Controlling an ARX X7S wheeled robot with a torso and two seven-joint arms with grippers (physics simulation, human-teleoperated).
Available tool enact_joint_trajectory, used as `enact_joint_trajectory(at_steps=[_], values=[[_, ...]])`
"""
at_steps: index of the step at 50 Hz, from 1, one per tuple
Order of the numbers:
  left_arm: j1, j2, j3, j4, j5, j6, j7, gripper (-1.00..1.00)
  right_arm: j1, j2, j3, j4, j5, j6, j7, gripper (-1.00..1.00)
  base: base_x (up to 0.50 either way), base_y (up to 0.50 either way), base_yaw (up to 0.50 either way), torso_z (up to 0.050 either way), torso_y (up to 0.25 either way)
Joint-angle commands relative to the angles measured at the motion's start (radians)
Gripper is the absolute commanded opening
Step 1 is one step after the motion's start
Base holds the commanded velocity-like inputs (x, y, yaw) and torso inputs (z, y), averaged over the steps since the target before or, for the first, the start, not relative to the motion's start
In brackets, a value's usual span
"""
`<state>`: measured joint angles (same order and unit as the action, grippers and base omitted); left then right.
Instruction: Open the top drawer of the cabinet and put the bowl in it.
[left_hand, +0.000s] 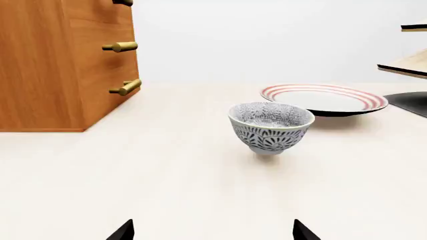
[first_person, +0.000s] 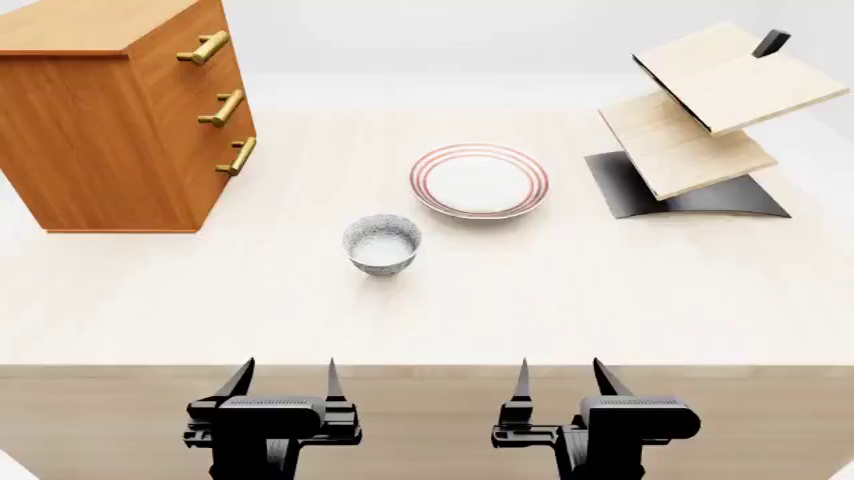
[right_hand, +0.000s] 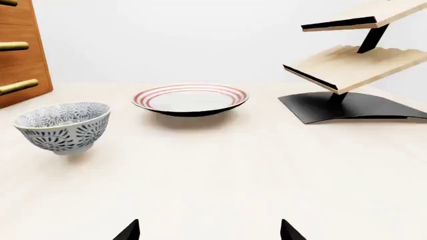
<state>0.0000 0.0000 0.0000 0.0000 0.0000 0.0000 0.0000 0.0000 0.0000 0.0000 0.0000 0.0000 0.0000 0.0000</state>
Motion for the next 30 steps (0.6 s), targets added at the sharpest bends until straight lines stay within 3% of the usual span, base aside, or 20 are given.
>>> enact_joint_trajectory(at_steps=[1,30], values=[[0.003,-0.016,0.019,0.002,-0.02,0.01,-0.013,1.0,0.0,0.016,-0.021,0.002,0.016,-0.001,0.018,1.0,0.0,0.0,0.0,0.025,0.0],[0.02,-0.077,0.084,0.042,-0.098,0.022,-0.067,1.0,0.004,0.065,-0.072,0.023,0.082,-0.043,0.12,1.0,0.0,0.0,0.0,0.05,0.0]])
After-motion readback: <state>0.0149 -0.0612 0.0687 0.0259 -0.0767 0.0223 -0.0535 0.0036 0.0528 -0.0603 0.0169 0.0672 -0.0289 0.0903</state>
